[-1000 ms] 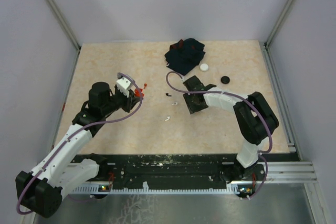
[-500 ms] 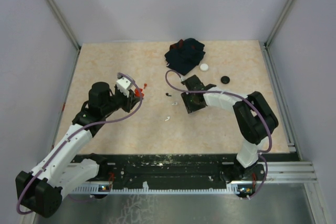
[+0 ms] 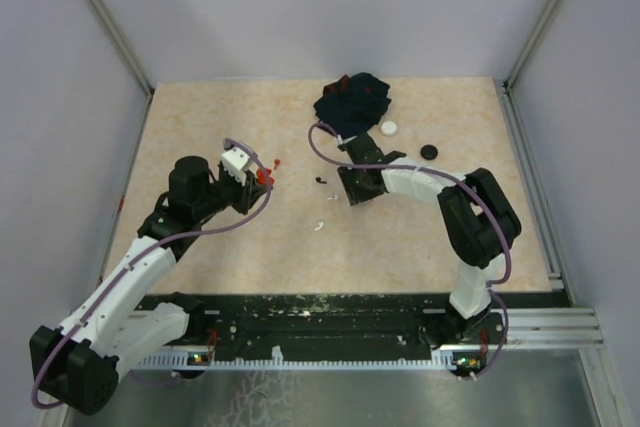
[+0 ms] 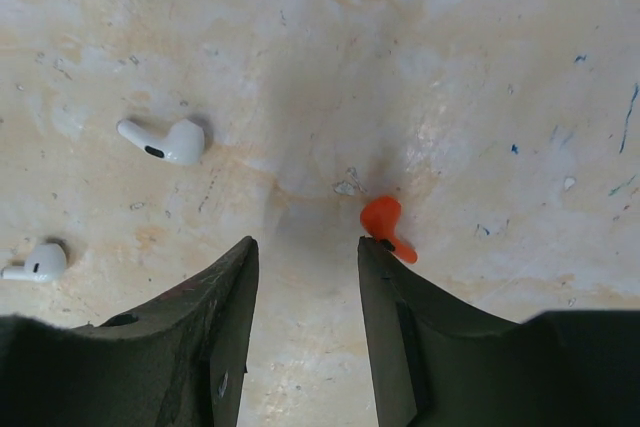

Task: Insert the wireless bluetooth earbuds into the charging case
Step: Adjust the earbud at the center of the board, then pick up the earbud from the center of the board, then place the earbud in the charging case, then adjust the charging case.

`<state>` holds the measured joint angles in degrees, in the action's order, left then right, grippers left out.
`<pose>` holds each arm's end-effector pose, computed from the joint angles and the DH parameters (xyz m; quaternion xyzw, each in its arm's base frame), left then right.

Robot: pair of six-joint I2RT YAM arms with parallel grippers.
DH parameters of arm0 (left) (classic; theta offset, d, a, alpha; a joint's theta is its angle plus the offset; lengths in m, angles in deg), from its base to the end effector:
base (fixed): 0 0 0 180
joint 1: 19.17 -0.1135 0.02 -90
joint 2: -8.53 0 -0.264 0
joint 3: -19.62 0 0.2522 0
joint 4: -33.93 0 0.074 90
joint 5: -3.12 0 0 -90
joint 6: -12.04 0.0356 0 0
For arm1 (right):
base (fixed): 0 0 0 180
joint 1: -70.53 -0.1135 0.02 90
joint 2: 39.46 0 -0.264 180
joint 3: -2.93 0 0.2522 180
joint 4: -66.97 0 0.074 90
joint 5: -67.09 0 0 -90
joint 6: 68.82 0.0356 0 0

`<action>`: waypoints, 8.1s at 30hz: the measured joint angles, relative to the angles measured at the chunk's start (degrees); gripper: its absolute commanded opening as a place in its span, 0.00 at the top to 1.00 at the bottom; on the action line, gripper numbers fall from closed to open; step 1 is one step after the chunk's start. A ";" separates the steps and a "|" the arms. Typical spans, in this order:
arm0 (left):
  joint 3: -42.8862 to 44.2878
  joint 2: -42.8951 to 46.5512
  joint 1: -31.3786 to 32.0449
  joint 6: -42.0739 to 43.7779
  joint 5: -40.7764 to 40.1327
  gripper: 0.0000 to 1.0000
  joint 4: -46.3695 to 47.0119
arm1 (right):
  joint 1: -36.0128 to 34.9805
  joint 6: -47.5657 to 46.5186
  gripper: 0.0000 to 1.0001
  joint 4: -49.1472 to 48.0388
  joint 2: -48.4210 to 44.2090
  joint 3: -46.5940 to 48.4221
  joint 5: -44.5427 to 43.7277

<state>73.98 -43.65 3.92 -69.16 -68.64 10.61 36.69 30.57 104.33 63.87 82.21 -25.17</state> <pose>0.1894 -0.0929 0.2928 0.3099 0.7584 -0.1992 0.5377 0.3028 0.2013 0.1714 -0.2004 0.9479 0.0732 0.2365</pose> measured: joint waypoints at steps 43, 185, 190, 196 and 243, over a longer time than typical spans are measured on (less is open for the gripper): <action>0.02 0.00 0.00 0.02 0.44 0.99 0.00 | 1.46 -9.40 0.68 12.52 9.18 13.29 -2.47; -12.00 -10.23 12.79 -1.68 1.46 1.00 65.29 | -12.52 18.64 0.55 -30.75 -34.56 -5.40 5.16; -12.00 -8.48 12.81 -3.02 0.26 1.00 63.67 | -12.52 16.57 0.37 -26.75 -34.67 -4.98 3.15; -11.87 -8.39 12.74 -5.49 0.48 1.00 59.04 | -9.44 13.40 0.33 -23.61 -34.82 -3.45 8.37; -10.29 -7.26 5.73 -23.39 35.45 1.00 63.73 | -3.45 -9.68 0.50 -46.95 -40.61 -22.14 52.06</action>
<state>63.69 -50.91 9.65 -92.55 -33.19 74.34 33.23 20.89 57.38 23.26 60.06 26.89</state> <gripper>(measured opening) 0.290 0.518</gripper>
